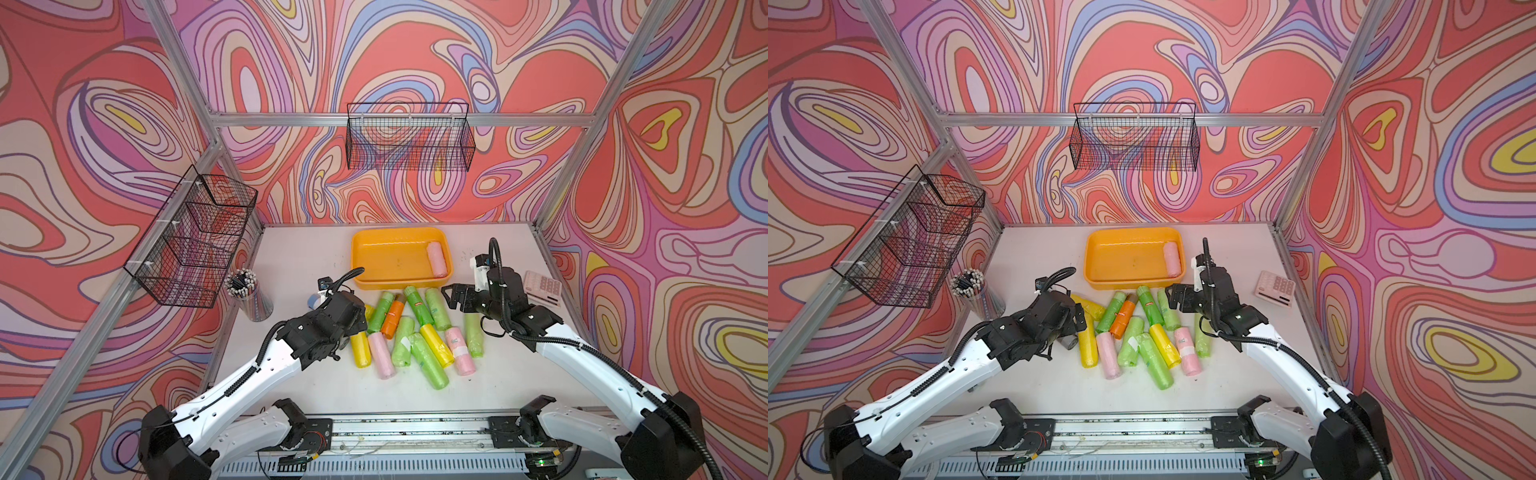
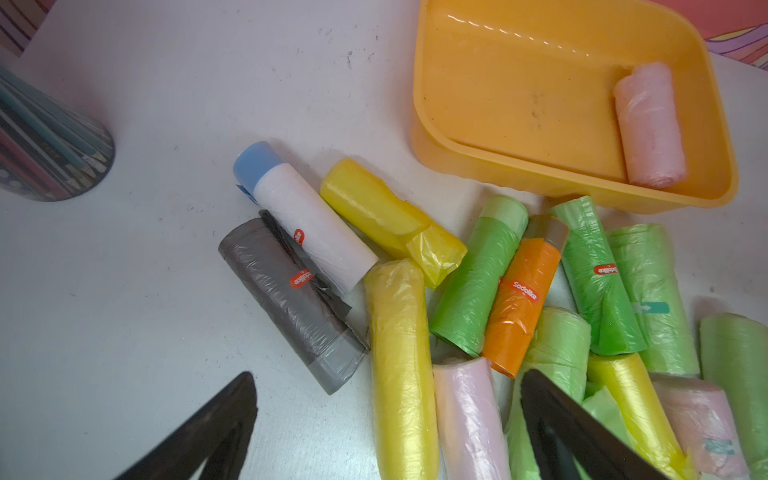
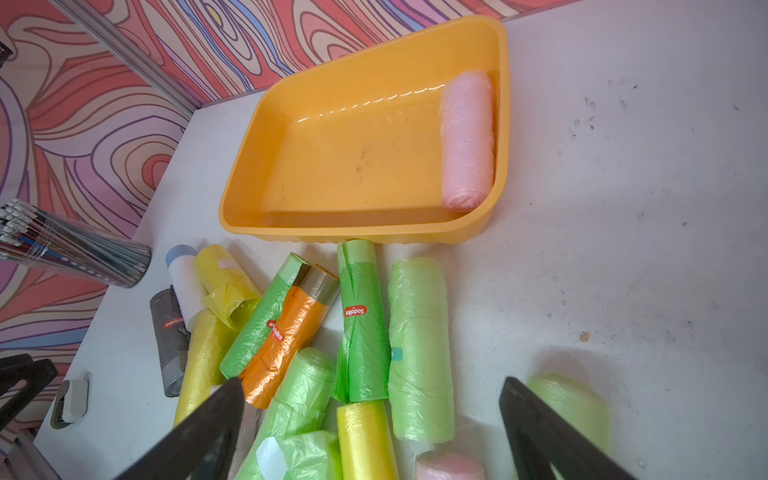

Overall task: Put the roll of trash bags into the storage box
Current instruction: Pick up the roll of trash bags from the center of the board.

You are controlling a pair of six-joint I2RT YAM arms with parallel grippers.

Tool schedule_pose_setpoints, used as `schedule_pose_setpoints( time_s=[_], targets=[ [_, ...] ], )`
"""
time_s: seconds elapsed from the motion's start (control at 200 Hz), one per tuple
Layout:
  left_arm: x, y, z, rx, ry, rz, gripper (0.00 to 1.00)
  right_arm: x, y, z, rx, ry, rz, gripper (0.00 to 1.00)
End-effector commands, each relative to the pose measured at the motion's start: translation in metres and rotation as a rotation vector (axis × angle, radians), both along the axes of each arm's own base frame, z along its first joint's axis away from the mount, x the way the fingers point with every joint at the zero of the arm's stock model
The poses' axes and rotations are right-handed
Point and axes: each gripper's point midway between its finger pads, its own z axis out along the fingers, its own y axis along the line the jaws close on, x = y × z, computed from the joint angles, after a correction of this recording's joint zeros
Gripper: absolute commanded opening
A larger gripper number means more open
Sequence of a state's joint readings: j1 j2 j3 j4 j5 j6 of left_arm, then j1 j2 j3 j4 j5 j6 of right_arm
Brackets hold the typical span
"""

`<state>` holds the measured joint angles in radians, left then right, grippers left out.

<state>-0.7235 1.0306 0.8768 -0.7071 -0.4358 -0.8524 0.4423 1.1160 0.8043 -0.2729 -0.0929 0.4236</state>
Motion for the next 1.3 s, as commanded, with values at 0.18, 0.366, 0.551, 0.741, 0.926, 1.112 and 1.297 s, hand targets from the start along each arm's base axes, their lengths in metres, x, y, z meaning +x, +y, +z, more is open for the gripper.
schedule_pose_setpoints(
  time_s=[0.18, 0.366, 0.551, 0.741, 0.926, 1.112, 1.297],
  targets=[
    [-0.014, 0.037, -0.01, 0.051, 0.031, 0.119, 1.0, -0.005, 0.012, 0.013, 0.068, -0.056, 0.062, 0.98],
    [-0.018, 0.048, -0.029, 0.021, 0.075, 0.158, 1.0, -0.012, 0.022, 0.019, 0.108, -0.086, 0.125, 0.98],
    [-0.019, 0.052, -0.046, -0.015, 0.112, 0.181, 1.0, -0.016, 0.017, 0.03, 0.124, -0.121, 0.112, 0.98],
    [-0.014, 0.054, -0.071, -0.049, 0.174, 0.202, 1.0, -0.018, 0.017, 0.028, 0.125, -0.118, 0.112, 0.98],
    [-0.011, 0.058, -0.092, -0.154, 0.216, 0.241, 1.0, -0.019, 0.015, 0.023, 0.131, -0.123, 0.101, 0.98],
    [-0.007, 0.064, -0.102, -0.215, 0.235, 0.268, 0.99, -0.017, 0.015, 0.02, 0.145, -0.113, 0.089, 0.98],
    [-0.003, 0.066, -0.106, -0.261, 0.235, 0.281, 0.96, -0.018, 0.02, 0.016, 0.139, -0.095, 0.118, 0.98]
  ],
)
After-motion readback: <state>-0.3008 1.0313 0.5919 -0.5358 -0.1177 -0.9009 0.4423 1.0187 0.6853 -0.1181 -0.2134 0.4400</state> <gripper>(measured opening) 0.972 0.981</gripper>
